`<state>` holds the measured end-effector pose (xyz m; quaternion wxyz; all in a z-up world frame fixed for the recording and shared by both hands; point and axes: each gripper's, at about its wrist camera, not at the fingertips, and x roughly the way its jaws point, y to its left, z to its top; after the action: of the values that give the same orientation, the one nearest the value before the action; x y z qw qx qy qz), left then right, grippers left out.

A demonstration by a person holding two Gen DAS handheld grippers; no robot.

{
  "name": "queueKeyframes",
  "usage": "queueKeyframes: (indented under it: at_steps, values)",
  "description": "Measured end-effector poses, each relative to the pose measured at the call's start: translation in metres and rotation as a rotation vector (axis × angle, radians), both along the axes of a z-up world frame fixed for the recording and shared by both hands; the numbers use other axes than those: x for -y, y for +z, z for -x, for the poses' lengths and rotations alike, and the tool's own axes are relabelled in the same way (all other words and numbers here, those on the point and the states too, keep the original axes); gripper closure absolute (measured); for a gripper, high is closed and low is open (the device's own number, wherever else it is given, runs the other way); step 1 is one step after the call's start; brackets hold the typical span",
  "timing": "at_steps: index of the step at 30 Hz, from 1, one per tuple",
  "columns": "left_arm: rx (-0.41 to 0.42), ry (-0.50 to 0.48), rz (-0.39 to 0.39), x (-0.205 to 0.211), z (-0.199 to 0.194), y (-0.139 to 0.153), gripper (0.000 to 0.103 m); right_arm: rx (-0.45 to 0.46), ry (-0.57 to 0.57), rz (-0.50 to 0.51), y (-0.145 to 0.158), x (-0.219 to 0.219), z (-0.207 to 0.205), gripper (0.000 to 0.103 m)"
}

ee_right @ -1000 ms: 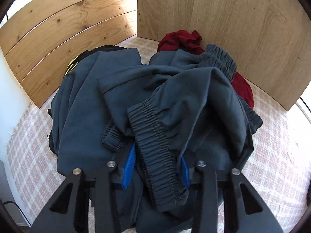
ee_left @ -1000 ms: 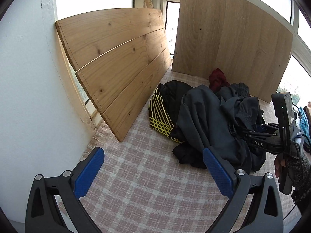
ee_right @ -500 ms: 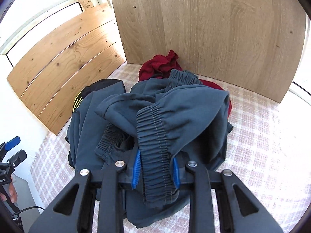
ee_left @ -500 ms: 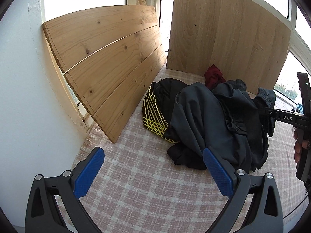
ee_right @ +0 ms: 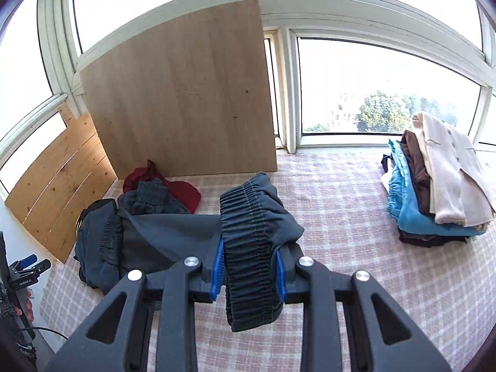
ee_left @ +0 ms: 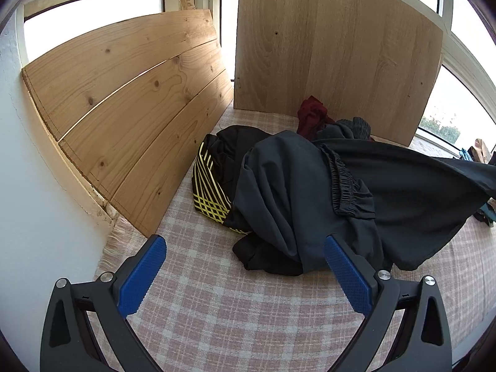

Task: Fold clothes
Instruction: 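Grasp the dark grey sweatpants waistband with the right gripper and lift, then pull the sweatpants out of the pile and lift them with the right gripper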

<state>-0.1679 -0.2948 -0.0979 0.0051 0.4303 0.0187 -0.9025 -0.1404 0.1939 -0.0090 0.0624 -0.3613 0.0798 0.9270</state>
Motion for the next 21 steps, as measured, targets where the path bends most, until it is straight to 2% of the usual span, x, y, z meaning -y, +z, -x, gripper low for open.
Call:
queueKeyframes:
  at_steps: [4, 6, 8, 10, 13, 14, 16, 17, 19, 20, 21]
  values:
    - [0.024, -0.011, -0.007, -0.006, 0.006, -0.005, 0.001, 0.085, -0.24, -0.032, -0.006, -0.071, -0.06, 0.077]
    - [0.038, -0.045, -0.017, -0.017, 0.012, -0.008, 0.001, 0.184, -0.34, -0.158, -0.021, -0.093, -0.075, 0.077]
    - [0.039, -0.082, -0.007, -0.032, 0.019, -0.011, 0.001, 0.264, -0.411, -0.232, -0.037, -0.113, -0.082, 0.076]
    - [0.044, -0.122, 0.005, -0.047, 0.025, -0.014, 0.001, 0.323, -0.427, -0.213, -0.047, -0.122, -0.086, 0.075]
    - [0.048, -0.151, 0.028, -0.059, 0.03, -0.017, 0.001, 0.319, -0.351, -0.187, -0.041, -0.093, -0.074, 0.07]
    - [0.047, -0.152, 0.03, -0.06, 0.031, -0.018, 0.001, 0.306, -0.293, -0.214, -0.036, -0.072, -0.068, 0.067]
    - [0.046, -0.15, 0.025, -0.058, 0.032, -0.017, 0.001, 0.294, -0.151, -0.177, -0.024, -0.032, -0.049, 0.065]
    - [0.046, -0.146, 0.022, -0.055, 0.033, -0.016, 0.001, 0.293, -0.057, -0.098, -0.016, -0.015, -0.04, 0.064]
    - [0.043, -0.137, 0.017, -0.05, 0.034, -0.015, 0.001, 0.341, 0.137, 0.15, -0.006, 0.005, -0.023, 0.064]
    - [0.041, -0.129, 0.014, -0.046, 0.034, -0.014, 0.001, 0.373, 0.195, 0.235, 0.0, 0.013, -0.017, 0.064]
    - [0.038, -0.122, 0.012, -0.043, 0.035, -0.014, 0.001, 0.401, 0.24, 0.265, 0.007, 0.022, -0.013, 0.064]
